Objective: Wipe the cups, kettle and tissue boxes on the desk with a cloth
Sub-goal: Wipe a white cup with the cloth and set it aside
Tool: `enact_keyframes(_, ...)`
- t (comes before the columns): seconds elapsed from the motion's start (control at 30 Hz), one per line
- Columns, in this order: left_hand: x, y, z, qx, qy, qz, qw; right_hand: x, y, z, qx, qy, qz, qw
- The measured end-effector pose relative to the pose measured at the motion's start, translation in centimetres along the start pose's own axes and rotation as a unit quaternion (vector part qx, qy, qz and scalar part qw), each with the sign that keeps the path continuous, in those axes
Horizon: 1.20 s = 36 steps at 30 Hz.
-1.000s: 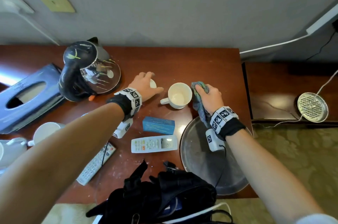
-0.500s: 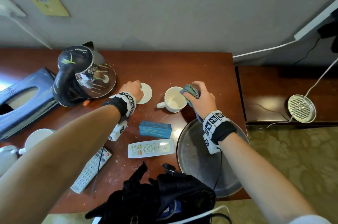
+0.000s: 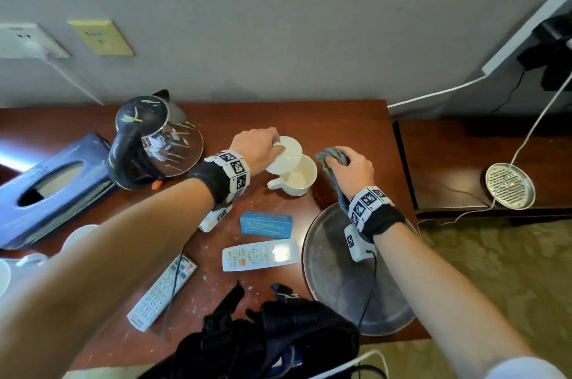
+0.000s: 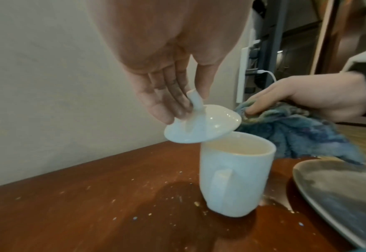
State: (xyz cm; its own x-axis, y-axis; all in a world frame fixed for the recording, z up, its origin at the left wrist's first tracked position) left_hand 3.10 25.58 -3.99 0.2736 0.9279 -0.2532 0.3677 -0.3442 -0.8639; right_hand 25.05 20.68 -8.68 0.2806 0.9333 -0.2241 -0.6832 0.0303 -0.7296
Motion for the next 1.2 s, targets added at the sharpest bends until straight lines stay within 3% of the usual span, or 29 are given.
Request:
enact_keyframes(0.17, -0.6, 1.9, -2.9, 0.019, 0.049, 0.023, 0.998, -0.6, -0.1, -1.7, 0.044, 0.054, 0.026, 0.997)
enact_keyframes(0.47, -1.1, 3.4, -3.6, 0.023, 0.039, 0.025, 0.999, -2.0, -0.6, -3.6, 0.054, 0.072, 0.047, 0.995)
enact_keyframes(0.67, -1.9, 5.1, -2.5, -0.017, 0.027, 0.103, 0.994, -2.2, -0.4, -3.8, 0.050, 0.079, 0.066, 0.993)
enact_keyframes(1.2, -1.1, 6.9, -2.9, -0.059, 0.004, 0.087, 0.994, -1.2, -2.2, -3.6, 0.070, 0.053, 0.051, 0.995)
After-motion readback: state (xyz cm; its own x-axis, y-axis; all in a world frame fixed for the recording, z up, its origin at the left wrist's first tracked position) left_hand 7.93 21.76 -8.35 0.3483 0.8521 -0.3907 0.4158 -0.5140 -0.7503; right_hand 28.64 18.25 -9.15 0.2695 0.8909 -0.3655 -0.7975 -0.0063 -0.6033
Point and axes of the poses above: each hand's wrist, its own x-axis towards the middle knuckle, its own y-axis out of the palm, z = x × y, the point moved 4 cm from there along x, towards the middle knuckle, and after that the axes turned 8 degrees about -x, right-handed, at the moved point
